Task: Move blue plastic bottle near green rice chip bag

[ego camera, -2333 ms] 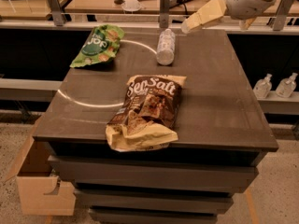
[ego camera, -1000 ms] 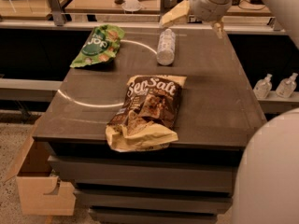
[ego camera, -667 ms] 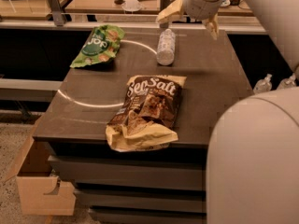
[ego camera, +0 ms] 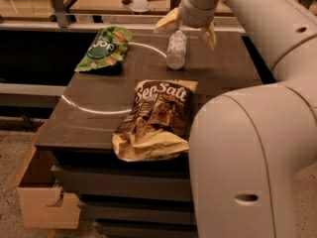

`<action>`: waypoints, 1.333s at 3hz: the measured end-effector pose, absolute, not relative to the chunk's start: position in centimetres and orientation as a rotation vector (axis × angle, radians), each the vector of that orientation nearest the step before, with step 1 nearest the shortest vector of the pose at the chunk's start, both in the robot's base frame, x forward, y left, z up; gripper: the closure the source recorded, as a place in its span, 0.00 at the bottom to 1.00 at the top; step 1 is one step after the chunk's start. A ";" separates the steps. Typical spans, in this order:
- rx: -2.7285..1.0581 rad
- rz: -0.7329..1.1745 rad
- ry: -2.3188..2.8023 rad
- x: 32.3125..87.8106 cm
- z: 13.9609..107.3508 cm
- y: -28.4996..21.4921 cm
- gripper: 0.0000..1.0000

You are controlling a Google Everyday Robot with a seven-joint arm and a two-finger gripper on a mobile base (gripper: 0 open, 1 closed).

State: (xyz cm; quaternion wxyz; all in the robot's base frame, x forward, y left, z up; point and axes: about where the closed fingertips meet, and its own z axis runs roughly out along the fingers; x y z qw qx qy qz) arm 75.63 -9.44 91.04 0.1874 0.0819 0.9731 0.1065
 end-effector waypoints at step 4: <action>-0.161 0.287 2.772 78.3 86.3 -3.5 0.72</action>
Offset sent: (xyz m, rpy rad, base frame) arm 0.0314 0.0517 -0.0369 -0.0027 -0.0113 0.3078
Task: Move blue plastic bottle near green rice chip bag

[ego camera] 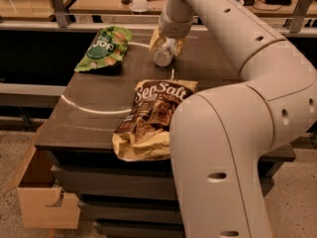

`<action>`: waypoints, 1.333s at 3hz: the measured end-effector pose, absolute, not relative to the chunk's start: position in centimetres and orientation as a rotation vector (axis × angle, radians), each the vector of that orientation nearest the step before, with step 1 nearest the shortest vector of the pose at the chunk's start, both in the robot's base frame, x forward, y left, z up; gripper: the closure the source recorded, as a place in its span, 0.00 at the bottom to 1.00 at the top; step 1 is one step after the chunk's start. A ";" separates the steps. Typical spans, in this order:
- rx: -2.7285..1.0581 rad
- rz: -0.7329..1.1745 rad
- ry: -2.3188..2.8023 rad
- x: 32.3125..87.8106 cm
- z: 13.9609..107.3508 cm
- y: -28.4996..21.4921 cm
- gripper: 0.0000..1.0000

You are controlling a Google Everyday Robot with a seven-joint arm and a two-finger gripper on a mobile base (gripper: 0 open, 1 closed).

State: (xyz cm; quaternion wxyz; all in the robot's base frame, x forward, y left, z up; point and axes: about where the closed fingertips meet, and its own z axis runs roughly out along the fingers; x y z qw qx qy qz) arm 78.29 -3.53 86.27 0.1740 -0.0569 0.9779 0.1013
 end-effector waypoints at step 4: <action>-0.991 0.362 2.557 69.6 89.9 2.3 0.75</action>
Offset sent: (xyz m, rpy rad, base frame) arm -0.0851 0.0609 0.0639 -0.0700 -0.1711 0.6202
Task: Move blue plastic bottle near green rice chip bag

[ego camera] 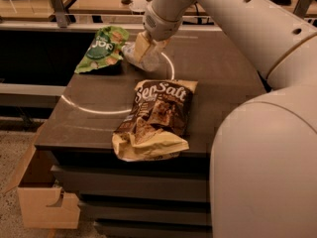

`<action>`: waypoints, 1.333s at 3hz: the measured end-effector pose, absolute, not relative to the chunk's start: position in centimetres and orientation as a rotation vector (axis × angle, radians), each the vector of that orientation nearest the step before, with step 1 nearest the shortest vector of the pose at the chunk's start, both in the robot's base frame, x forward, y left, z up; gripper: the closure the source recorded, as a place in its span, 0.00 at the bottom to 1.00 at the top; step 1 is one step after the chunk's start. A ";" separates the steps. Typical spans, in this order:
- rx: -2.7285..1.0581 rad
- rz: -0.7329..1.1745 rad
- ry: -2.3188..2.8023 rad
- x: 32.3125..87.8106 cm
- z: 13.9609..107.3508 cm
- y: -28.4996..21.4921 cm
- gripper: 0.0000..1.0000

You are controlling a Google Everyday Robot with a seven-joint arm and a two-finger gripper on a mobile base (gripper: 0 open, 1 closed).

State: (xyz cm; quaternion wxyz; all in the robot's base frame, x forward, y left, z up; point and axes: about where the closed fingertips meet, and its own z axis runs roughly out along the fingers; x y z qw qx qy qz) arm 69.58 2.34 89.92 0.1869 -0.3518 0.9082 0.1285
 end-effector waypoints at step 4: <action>-0.948 0.492 2.536 69.0 90.3 2.8 0.00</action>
Offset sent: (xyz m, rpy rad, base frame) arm -0.0101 0.0175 0.0089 0.0828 0.0157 0.0508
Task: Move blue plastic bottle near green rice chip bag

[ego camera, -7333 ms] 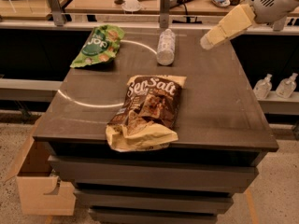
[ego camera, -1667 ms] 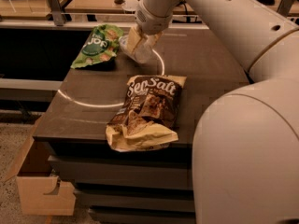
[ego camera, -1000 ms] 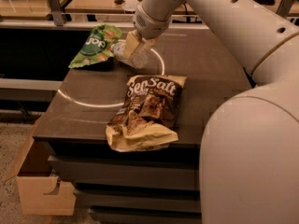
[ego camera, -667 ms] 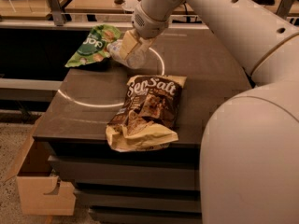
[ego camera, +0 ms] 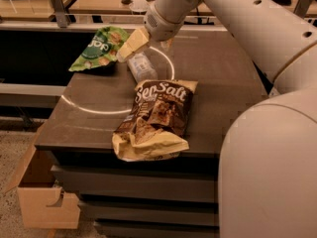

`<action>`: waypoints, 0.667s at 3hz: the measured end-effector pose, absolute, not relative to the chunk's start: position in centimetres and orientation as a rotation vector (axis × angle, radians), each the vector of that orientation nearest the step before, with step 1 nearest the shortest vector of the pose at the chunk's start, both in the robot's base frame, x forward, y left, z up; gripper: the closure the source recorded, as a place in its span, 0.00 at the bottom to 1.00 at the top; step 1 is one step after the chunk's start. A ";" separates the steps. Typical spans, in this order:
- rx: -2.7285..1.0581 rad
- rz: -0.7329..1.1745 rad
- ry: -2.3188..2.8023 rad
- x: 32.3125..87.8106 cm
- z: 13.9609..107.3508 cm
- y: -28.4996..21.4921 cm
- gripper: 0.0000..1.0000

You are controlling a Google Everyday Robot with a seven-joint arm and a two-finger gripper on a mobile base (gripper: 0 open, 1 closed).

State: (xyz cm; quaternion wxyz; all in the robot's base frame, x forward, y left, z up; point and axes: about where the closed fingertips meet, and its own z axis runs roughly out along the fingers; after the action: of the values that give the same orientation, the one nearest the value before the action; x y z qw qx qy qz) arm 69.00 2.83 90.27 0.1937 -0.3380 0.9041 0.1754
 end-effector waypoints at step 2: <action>-0.321 0.554 2.537 73.1 92.2 -9.5 0.00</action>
Offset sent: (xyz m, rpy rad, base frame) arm 0.0633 -0.2100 0.0390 0.2509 -0.0621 -0.6940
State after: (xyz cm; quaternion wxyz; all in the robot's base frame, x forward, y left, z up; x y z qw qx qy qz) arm 73.14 -9.45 92.22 0.2596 -0.1186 0.9363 0.2046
